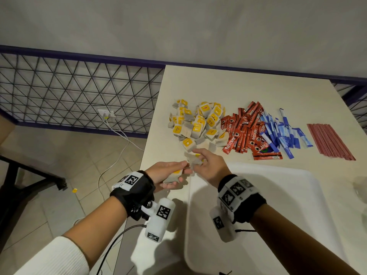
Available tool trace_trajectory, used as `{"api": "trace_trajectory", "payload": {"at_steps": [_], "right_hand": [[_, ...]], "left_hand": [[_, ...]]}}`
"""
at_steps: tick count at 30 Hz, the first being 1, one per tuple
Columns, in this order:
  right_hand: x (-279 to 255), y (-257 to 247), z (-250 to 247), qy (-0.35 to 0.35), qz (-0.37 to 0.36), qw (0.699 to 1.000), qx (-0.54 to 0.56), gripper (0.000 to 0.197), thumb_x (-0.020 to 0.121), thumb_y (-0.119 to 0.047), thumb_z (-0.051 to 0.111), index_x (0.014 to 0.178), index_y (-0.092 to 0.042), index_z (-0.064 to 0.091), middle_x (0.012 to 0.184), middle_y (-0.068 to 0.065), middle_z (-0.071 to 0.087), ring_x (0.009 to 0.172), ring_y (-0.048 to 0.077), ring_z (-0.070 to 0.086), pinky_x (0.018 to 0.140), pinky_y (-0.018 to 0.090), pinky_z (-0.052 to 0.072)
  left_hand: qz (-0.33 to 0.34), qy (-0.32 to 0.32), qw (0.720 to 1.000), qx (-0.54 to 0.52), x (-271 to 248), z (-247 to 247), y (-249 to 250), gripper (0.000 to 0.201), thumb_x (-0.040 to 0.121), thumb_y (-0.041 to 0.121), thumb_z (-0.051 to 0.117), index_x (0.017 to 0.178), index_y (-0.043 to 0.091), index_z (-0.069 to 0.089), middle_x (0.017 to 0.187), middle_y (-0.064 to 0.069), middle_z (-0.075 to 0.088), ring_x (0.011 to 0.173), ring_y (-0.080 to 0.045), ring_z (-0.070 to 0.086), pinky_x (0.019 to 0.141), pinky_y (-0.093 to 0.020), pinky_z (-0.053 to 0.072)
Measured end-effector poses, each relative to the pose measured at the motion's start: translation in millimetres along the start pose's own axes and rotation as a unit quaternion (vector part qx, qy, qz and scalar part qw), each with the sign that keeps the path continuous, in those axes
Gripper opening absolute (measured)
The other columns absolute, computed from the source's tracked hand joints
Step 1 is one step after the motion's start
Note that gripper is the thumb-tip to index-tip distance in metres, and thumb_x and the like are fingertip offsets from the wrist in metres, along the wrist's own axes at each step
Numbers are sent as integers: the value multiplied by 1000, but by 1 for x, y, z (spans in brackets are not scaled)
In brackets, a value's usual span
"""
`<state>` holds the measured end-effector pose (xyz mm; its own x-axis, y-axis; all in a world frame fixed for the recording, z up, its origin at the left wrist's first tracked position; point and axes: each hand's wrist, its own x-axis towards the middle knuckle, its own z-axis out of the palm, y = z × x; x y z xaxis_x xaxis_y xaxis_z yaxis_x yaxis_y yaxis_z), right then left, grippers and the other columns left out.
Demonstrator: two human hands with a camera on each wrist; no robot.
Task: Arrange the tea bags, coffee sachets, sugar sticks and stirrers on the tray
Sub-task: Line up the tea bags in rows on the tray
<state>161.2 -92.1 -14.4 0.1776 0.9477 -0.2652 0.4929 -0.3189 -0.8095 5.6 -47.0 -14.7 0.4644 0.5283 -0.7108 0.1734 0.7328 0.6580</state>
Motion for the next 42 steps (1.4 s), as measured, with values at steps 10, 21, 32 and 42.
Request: {"api": "trace_trajectory", "payload": {"at_steps": [10, 21, 32, 42], "right_hand": [[-14, 8, 15, 49, -142, 986, -72, 44, 71, -21, 74, 109, -4, 61, 90, 3, 58, 86, 18, 52, 82, 22, 42], [-5, 25, -10, -47, 55, 995, 68, 6, 82, -3, 64, 80, -8, 63, 65, -8, 50, 66, 10, 45, 64, 13, 36], [5, 48, -14, -44, 131, 978, 155, 19, 82, -3, 65, 67, -12, 57, 62, 1, 54, 59, 11, 50, 59, 20, 44], [30, 47, -12, -34, 169, 976, 133, 17, 88, -14, 59, 100, -4, 64, 65, -1, 57, 58, 9, 48, 50, 16, 41]], "left_hand": [[9, 19, 999, 27, 12, 2, 2, 16, 89, 27, 59, 96, 13, 62, 48, -3, 56, 31, -8, 43, 31, -12, 34], [24, -55, 987, 151, 18, 11, -12, 7, 85, 23, 65, 81, 20, 71, 76, -4, 61, 45, -11, 58, 50, -21, 47], [55, 12, 986, 158, 32, 16, -23, 18, 84, 12, 66, 101, 6, 65, 69, -6, 57, 45, -9, 55, 39, -19, 42], [19, 35, 994, 103, 35, 8, -11, 7, 88, 7, 60, 86, 1, 63, 54, 0, 61, 38, -11, 57, 37, -15, 42]]}}
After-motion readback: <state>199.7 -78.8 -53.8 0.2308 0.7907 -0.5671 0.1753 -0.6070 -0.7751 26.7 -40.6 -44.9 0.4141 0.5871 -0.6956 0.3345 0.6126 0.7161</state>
